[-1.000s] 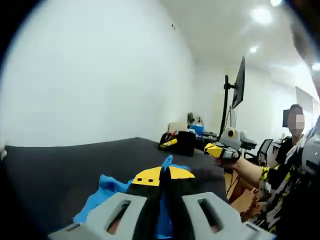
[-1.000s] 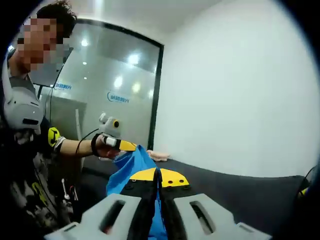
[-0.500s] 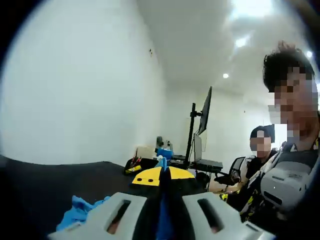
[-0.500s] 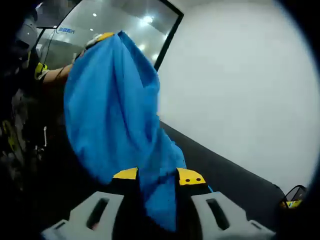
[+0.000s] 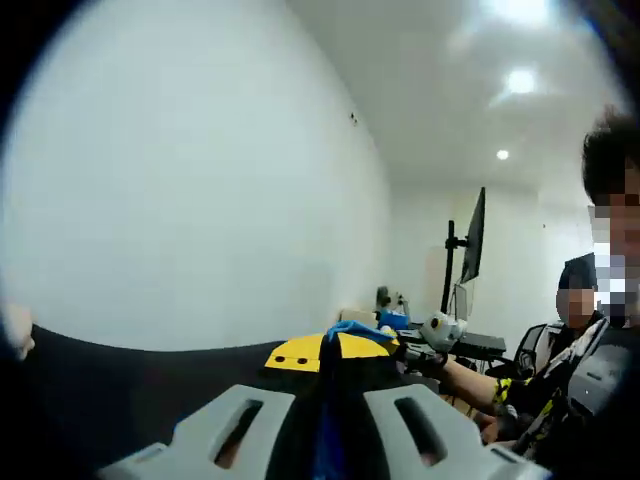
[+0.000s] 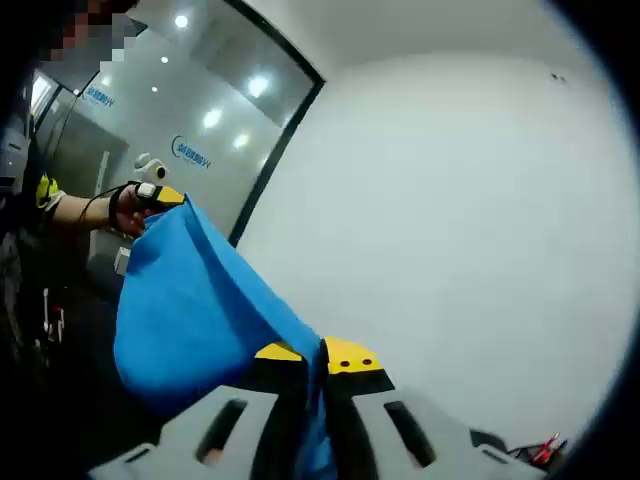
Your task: Spread out the cloth and fold it
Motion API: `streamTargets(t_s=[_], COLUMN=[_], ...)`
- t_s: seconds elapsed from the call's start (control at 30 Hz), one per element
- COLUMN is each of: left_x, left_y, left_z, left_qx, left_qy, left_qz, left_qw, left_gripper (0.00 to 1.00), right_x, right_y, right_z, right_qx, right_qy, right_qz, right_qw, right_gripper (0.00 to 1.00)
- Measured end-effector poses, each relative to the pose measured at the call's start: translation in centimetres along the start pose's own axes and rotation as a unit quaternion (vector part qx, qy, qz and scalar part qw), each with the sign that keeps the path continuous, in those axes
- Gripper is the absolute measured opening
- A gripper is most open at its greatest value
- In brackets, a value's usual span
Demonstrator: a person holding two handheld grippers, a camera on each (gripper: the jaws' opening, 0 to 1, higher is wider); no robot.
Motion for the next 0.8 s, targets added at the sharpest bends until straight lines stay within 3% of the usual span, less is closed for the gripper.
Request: streamTargets(t_s=[0.1,0.17,0.2,0.27,0.33,0.37,0.4,0.47,0.53,0.57,0.63,0.7,0.8], left_x=[1.3,1.9,1.8,1.0,0.2,0.1,-0.1,-0.1,0.1,0.2,0.8,1.9,3.9], left_y=[1.5,1.1,0.4,-0.9,-3.1,-3.5,-4.6,-6.4,-7.7,-7.7,-6.1,-3.1,2.7], left_z=[2.6,4.9,6.6,9.8,13.1,13.8,15.7,18.8,22.0,22.8,24.0,23.3,18.7], left_qx=[0.009,-0.033,-0.033,0.011,0.003,0.000,0.005,0.024,0.043,0.049,0.079,0.097,0.059], left_qy=[-0.004,-0.035,-0.056,-0.084,-0.104,-0.107,-0.112,-0.111,-0.121,-0.122,-0.111,-0.096,-0.052], left_qz=[0.025,0.014,0.005,0.002,-0.027,-0.030,-0.040,-0.047,-0.052,-0.044,-0.003,0.039,0.088], left_qw=[0.9996,0.9987,0.9979,0.9964,0.9942,0.9938,0.9929,0.9924,0.9904,0.9903,0.9907,0.9898,0.9930], left_gripper=[0.00,0.00,0.00,0.00,0.00,0.00,0.00,0.00,0.00,0.00,0.00,0.01,0.01], right_x=[2.2,3.1,3.3,3.2,2.7,2.6,2.4,2.6,3.2,3.8,6.1,8.8,13.0], right_y=[-1.8,-2.0,-2.0,-1.7,-1.6,-1.7,-1.9,-2.4,-2.8,-3.1,-3.8,-4.6,-5.9], right_z=[3.3,6.6,8.9,12.5,16.5,17.3,20.1,24.2,27.3,27.9,27.4,24.0,15.4], right_qx=[-0.032,-0.078,-0.081,-0.078,-0.082,-0.085,-0.095,-0.106,-0.121,-0.128,-0.131,-0.117,-0.069], right_qy=[-0.021,-0.043,-0.067,-0.099,-0.130,-0.137,-0.166,-0.188,-0.202,-0.197,-0.179,-0.146,-0.071], right_qz=[-0.040,-0.055,-0.059,-0.045,-0.032,-0.034,-0.042,-0.048,-0.046,-0.049,-0.043,-0.038,-0.021], right_qw=[0.9985,0.9945,0.9927,0.9910,0.9876,0.9863,0.9806,0.9752,0.9707,0.9709,0.9741,0.9817,0.9949], right_gripper=[0.02,0.02,0.02,0.02,0.02,0.02,0.02,0.02,0.02,0.02,0.02,0.02,0.02])
Point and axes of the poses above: the point that each gripper's makers call its tool centre point, and the gripper's own axes: x roughly forward along the fingers, y roughly to its left, z roughly out of its top, the point moved 5 cm from there along -x, roughly backward along the fingers, and after that the axes turned 4 degrees about -y, right-handed, at the moved point
